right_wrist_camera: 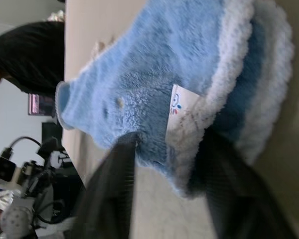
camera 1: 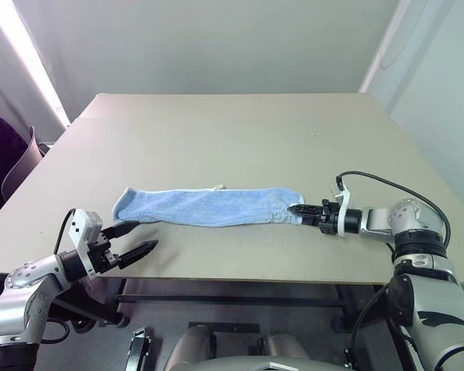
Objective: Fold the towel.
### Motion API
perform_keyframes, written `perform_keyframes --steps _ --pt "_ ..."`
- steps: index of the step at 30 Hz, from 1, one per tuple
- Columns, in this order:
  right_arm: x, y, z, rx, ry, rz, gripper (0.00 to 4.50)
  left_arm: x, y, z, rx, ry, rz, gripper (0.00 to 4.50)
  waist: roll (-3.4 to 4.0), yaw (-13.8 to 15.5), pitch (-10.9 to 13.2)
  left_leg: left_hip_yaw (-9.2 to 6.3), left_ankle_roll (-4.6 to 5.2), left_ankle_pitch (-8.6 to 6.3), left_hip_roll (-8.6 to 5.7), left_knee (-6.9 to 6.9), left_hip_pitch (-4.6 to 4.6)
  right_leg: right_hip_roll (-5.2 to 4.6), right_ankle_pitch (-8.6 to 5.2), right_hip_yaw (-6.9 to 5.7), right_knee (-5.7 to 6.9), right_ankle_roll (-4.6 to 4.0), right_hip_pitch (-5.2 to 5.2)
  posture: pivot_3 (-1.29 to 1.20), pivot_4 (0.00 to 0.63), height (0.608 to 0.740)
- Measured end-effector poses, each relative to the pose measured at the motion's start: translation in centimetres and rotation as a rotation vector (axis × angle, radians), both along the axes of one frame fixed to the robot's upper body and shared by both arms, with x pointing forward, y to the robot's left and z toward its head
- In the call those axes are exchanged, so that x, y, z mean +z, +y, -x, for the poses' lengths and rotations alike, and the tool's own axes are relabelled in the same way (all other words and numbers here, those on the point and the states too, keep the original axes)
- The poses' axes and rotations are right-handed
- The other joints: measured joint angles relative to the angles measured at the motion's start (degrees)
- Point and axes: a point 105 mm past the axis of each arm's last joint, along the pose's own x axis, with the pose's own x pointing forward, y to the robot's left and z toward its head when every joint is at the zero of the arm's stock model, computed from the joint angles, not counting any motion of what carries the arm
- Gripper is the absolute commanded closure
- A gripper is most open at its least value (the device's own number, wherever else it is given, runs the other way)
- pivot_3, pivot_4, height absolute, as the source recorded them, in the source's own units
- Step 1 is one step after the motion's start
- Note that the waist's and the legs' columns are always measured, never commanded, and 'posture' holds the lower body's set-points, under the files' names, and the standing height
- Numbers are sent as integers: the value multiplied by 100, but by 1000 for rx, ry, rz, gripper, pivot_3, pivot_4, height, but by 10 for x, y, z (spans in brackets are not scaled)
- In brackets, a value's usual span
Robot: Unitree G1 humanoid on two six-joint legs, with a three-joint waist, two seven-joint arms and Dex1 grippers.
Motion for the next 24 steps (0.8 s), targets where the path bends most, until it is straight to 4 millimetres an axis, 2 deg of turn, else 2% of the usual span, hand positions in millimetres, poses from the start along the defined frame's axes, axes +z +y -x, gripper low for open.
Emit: perform_keyframes --steps 2,3,7,14,19,22,23,24 --pt "5 1 1 30 -20 0 4389 1 0 -1 -1 -5 -1 0 0 0 0 0 0 0 0 0 0 0 0 0 -3 0 1 0 0 740" --pt "8 1 2 44 -30 -4 4453 1 0 -1 -2 -6 -2 0 0 1 0 0 1 -1 0 0 0 0 0 0 -5 0 2 0 0 740" --pt "10 -12 13 76 -50 17 4453 1 1 -1 1 -2 -9 0 3 38 1 -1 7 -4 -2 4 -6 -4 -1 -1 -18 -1 2 0 0 740" --pt "30 -36 13 102 -156 85 4453 4 -1 -5 -7 -17 -14 0 6 16 3 0 6 -4 0 -3 -7 -4 -6 -1 -20 -10 -1 0 0 740" --pt "29 -44 6 129 -308 203 4453 3 -2 -6 -10 -15 -14 0 7 15 4 0 7 -5 0 -4 -7 -4 0 -2 -23 1 -1 0 0 740" --pt "16 -41 12 186 -341 261 4453 0 -2 -6 -12 -2 -17 0 8 19 4 0 8 -6 0 -4 -10 -4 1 -1 -23 3 -2 0 0 740" --pt "13 -40 14 200 -339 266 4030 -1 -2 -6 -12 -1 -18 0 8 23 4 0 8 -6 0 -4 -10 -5 1 -1 -23 2 -2 0 0 740" --pt "9 -38 18 222 -335 262 3794 -1 -2 -6 -12 -1 -18 0 8 24 4 0 8 -6 0 -3 -10 -5 1 -1 -23 2 -1 0 0 740"
